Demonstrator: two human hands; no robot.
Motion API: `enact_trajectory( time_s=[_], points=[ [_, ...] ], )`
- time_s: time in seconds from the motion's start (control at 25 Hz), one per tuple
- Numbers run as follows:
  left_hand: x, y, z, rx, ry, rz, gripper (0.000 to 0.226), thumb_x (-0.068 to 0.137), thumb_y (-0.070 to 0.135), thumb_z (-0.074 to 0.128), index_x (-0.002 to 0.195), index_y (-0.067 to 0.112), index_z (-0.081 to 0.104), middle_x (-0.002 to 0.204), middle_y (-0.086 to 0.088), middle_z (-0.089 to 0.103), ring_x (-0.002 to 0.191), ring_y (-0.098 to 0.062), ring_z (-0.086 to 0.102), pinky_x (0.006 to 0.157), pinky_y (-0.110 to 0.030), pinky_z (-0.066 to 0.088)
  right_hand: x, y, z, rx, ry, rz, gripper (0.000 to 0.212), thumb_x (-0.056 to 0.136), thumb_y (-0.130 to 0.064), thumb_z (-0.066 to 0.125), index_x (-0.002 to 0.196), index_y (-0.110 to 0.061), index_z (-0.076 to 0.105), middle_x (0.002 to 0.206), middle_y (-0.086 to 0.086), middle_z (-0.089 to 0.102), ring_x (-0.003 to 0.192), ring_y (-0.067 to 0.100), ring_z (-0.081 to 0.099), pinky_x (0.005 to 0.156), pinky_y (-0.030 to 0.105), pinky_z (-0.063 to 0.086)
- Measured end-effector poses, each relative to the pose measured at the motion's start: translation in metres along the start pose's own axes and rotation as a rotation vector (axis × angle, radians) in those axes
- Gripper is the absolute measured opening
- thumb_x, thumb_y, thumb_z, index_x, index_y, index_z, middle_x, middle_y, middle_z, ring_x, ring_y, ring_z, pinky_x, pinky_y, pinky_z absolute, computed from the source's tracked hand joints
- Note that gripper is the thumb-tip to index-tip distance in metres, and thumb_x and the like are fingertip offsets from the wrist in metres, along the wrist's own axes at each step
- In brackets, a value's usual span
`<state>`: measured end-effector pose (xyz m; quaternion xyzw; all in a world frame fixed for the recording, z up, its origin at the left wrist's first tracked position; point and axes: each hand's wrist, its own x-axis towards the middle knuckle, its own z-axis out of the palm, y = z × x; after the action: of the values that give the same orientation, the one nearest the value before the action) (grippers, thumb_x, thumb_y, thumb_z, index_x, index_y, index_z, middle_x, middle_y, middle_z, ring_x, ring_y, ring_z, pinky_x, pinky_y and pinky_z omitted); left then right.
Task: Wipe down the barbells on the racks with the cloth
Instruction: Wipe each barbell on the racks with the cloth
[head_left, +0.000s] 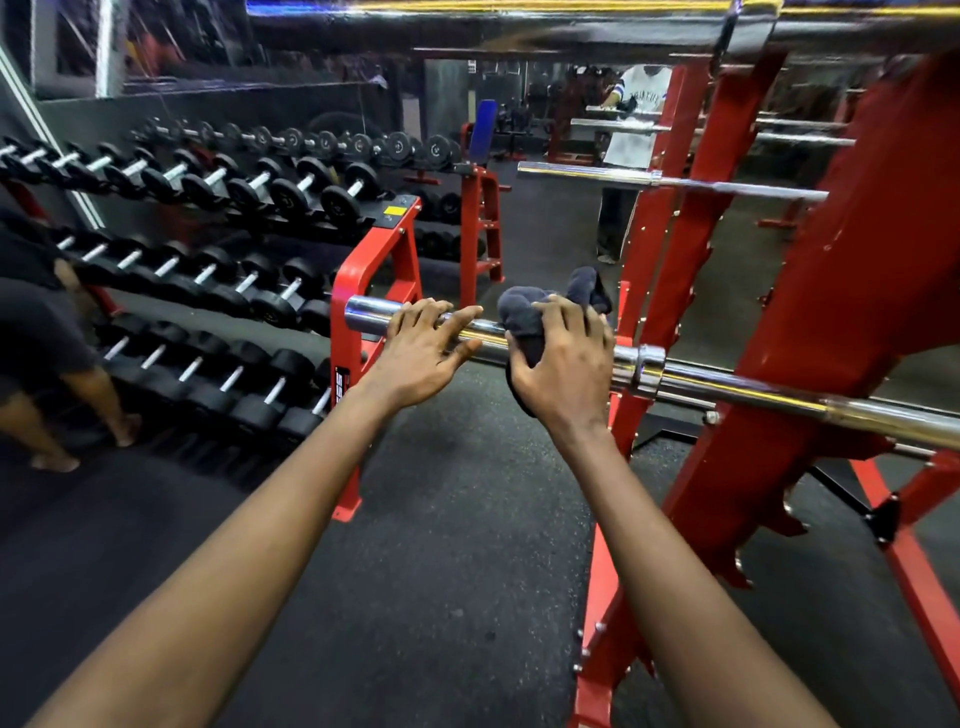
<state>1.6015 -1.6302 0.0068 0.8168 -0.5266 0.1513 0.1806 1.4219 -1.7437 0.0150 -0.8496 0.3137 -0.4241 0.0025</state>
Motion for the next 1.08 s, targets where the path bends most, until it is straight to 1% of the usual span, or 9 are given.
enact_trajectory(
  time_s=[0.12,0.28,0.4,0.48,0.56,0.68,0.84,0.96,1.08],
  points=[
    [0.002,-0.007,0.001,0.003,0.026,0.023,0.05,0.102,0.058,0.026,0.148,0.043,0.034,0.142,0.004,0.044,0.139,-0.022,0.032,0.118,-0.041,0.016,0.0,0.007,-0.007,0.038,-0.01,-0.036,0.044,0.083,-0.046,0.061,0.119,-0.021,0.062,0.129,-0.001,0.062,0.125,0.029,0.054,0.118,0.048,0.032],
    [0.006,-0.013,-0.004,0.005,0.021,0.062,0.05,0.101,0.058,0.025,0.145,0.04,0.04,0.133,0.007,0.048,0.133,-0.018,0.036,0.115,-0.036,0.017,-0.007,0.038,-0.024,0.01,0.066,0.105,0.051,0.081,-0.049,0.057,0.121,-0.019,0.064,0.136,-0.002,0.059,0.128,0.029,0.052,0.122,0.049,0.026],
    [0.005,-0.012,0.003,-0.003,0.061,0.059,0.047,0.103,0.054,0.029,0.145,0.039,0.042,0.13,0.008,0.046,0.131,-0.018,0.036,0.115,-0.037,0.019,-0.005,0.028,-0.017,-0.022,0.056,0.105,0.05,0.083,-0.051,0.058,0.121,-0.018,0.063,0.138,-0.001,0.057,0.13,0.031,0.05,0.119,0.05,0.029],
    [0.005,-0.011,0.008,-0.001,0.08,0.045,0.046,0.103,0.052,0.03,0.145,0.038,0.042,0.131,0.007,0.046,0.133,-0.018,0.034,0.116,-0.04,0.017,0.0,0.011,-0.007,-0.038,0.035,0.058,0.05,0.086,-0.053,0.059,0.121,-0.018,0.062,0.137,0.0,0.058,0.129,0.032,0.049,0.116,0.051,0.032],
    [0.004,-0.011,0.006,-0.006,0.062,0.039,0.047,0.103,0.054,0.028,0.146,0.04,0.041,0.133,0.007,0.046,0.134,-0.019,0.034,0.117,-0.043,0.019,-0.002,-0.001,0.001,-0.017,0.0,-0.01,0.048,0.086,-0.048,0.062,0.125,-0.02,0.06,0.14,-0.001,0.056,0.134,0.032,0.046,0.119,0.051,0.03],
    [0.004,-0.012,-0.004,-0.023,0.026,0.047,0.046,0.104,0.052,0.027,0.148,0.041,0.038,0.135,0.01,0.046,0.134,-0.015,0.035,0.118,-0.04,0.018,-0.019,0.006,0.002,0.053,-0.011,-0.082,0.058,0.082,-0.036,0.069,0.137,-0.023,0.056,0.149,-0.003,0.05,0.143,0.031,0.039,0.123,0.05,0.023],
    [0.003,-0.017,-0.012,-0.038,-0.013,0.068,0.046,0.105,0.053,0.026,0.148,0.042,0.037,0.137,0.014,0.045,0.137,-0.01,0.032,0.118,-0.036,0.015,-0.047,0.032,-0.011,0.08,0.073,-0.009,0.067,0.081,-0.028,0.074,0.143,-0.023,0.052,0.154,-0.004,0.044,0.148,0.029,0.032,0.125,0.049,0.021],
    [0.004,-0.017,-0.009,-0.032,0.008,0.075,0.044,0.105,0.049,0.03,0.146,0.039,0.042,0.135,0.01,0.048,0.134,-0.014,0.035,0.114,-0.034,0.015,-0.036,0.013,-0.003,0.061,0.124,0.108,0.061,0.082,-0.035,0.074,0.139,-0.02,0.055,0.15,-0.002,0.047,0.145,0.031,0.035,0.127,0.049,0.016],
    [0.009,-0.019,-0.012,-0.007,0.001,0.111,0.048,0.103,0.052,0.029,0.146,0.038,0.043,0.135,0.008,0.052,0.134,-0.017,0.039,0.112,-0.034,0.018,-0.021,-0.025,0.014,0.031,0.071,0.064,0.059,0.082,-0.038,0.071,0.137,-0.021,0.057,0.148,-0.001,0.05,0.142,0.033,0.037,0.123,0.054,0.022]
  ],
)
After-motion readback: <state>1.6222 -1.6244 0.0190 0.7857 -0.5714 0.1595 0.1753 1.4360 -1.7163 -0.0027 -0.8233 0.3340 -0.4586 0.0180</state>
